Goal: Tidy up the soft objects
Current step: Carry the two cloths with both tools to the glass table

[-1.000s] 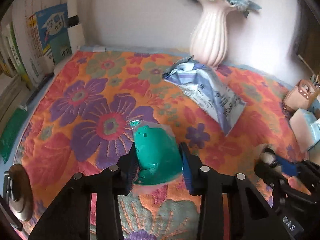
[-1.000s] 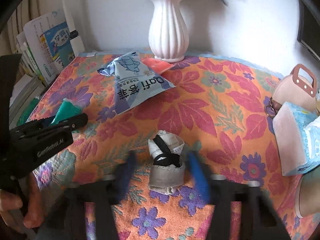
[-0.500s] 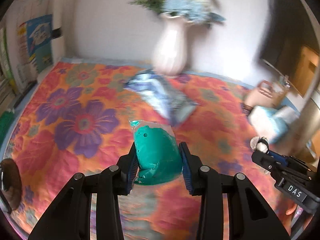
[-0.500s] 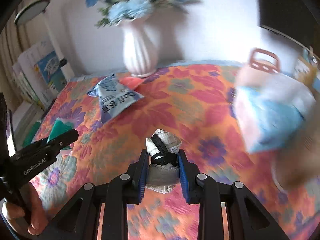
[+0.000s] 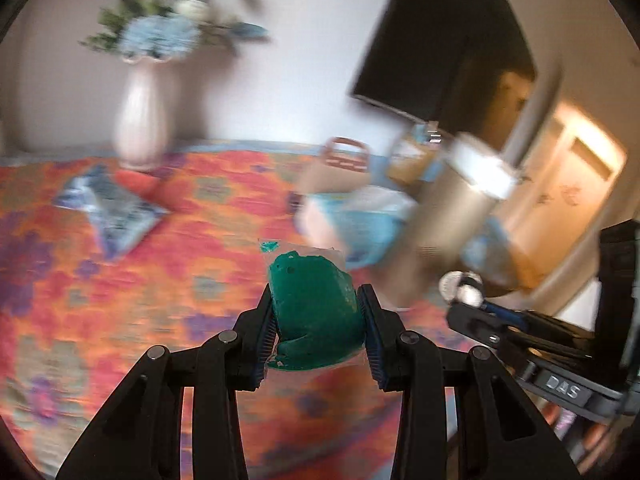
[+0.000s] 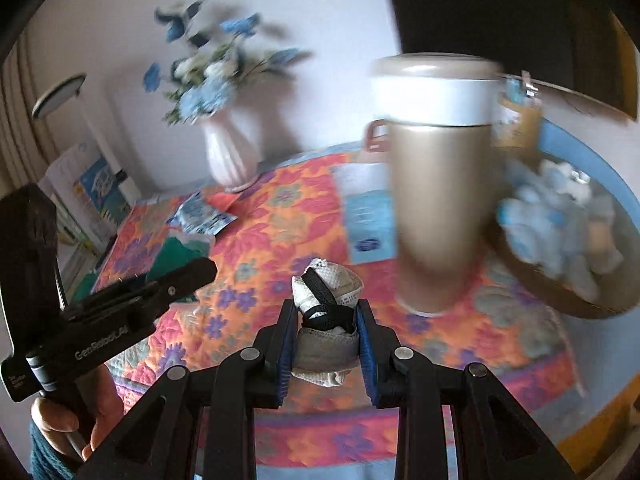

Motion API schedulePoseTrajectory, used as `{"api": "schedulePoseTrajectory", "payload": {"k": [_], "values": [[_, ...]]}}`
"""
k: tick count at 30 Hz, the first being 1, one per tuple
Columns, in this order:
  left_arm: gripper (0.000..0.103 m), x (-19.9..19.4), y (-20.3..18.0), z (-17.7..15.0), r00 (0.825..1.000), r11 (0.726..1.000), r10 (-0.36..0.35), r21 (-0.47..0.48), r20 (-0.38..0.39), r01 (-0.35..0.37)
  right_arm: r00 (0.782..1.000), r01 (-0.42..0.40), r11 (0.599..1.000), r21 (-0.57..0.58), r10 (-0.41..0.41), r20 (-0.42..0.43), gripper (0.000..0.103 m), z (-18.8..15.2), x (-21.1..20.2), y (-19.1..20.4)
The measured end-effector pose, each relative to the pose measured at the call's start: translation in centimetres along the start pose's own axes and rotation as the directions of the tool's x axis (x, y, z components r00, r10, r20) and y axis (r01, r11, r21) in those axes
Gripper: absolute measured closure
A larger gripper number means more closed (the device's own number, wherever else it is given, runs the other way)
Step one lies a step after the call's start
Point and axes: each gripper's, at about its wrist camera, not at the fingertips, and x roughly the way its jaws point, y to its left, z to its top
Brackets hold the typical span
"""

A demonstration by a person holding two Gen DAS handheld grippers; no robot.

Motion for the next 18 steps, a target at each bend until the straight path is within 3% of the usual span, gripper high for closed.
{"api": "schedulePoseTrajectory", "payload": {"k": [8, 18], "values": [[0.067, 1.1, -5.8, 0.0, 0.983, 0.981, -0.181, 0.062, -0.034, 0.183, 0.997, 0.028, 0.995, 0.097, -0.034, 0.067, 0.075, -0.1, -4.6, -6.2], [0.067, 4.5, -15.7, 2.2, 0.968, 0.933, -0.244, 0.257, -0.064, 0.252, 0.974, 0.097, 0.96, 0.264, -0.146, 0.174, 0.075, 2.0, -9.3, -15.8]]}}
